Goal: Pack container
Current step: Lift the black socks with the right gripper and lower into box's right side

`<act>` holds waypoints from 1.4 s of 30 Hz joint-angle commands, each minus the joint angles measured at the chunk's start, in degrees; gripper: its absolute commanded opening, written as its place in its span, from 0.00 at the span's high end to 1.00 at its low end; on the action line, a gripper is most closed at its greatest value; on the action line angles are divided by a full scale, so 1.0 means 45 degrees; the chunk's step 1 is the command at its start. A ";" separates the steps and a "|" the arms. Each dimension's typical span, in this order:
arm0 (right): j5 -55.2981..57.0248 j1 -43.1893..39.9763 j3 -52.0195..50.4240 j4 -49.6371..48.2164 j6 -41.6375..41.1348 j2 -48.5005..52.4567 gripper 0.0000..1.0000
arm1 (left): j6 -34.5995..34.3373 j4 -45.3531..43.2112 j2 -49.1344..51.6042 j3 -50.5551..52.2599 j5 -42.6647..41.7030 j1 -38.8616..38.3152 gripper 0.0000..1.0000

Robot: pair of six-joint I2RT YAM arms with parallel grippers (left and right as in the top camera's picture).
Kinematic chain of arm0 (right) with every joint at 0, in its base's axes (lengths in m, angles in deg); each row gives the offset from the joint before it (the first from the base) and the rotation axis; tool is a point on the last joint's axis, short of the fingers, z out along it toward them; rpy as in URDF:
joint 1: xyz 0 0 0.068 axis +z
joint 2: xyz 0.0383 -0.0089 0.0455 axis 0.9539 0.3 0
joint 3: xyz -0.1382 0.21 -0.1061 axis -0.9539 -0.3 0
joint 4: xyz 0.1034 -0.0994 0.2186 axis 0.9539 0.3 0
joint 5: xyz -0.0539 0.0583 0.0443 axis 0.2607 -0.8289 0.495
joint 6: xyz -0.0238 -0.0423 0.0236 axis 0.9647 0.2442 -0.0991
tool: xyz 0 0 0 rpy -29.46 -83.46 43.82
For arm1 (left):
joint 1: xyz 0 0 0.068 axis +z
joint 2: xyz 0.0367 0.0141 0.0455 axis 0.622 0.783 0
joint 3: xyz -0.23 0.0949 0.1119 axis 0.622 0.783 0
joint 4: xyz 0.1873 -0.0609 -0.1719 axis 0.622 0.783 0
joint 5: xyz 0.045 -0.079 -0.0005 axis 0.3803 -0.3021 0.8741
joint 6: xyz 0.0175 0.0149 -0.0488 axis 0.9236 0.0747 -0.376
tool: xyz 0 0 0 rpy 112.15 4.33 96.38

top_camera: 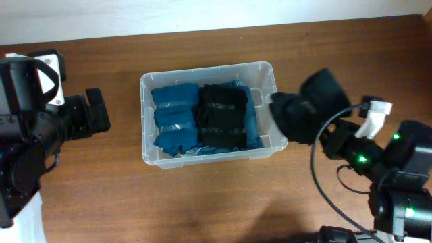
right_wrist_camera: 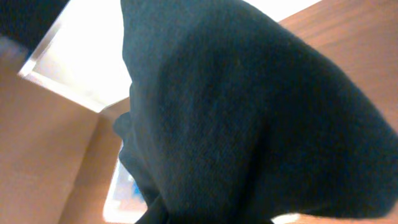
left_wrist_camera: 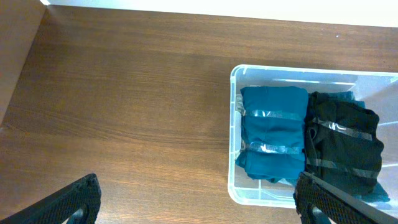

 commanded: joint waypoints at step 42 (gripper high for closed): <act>0.6868 0.5323 0.3978 0.1661 0.3225 0.9005 0.48 | -0.0058 0.0015 -0.0121 -0.0024 0.0136 0.0078 0.01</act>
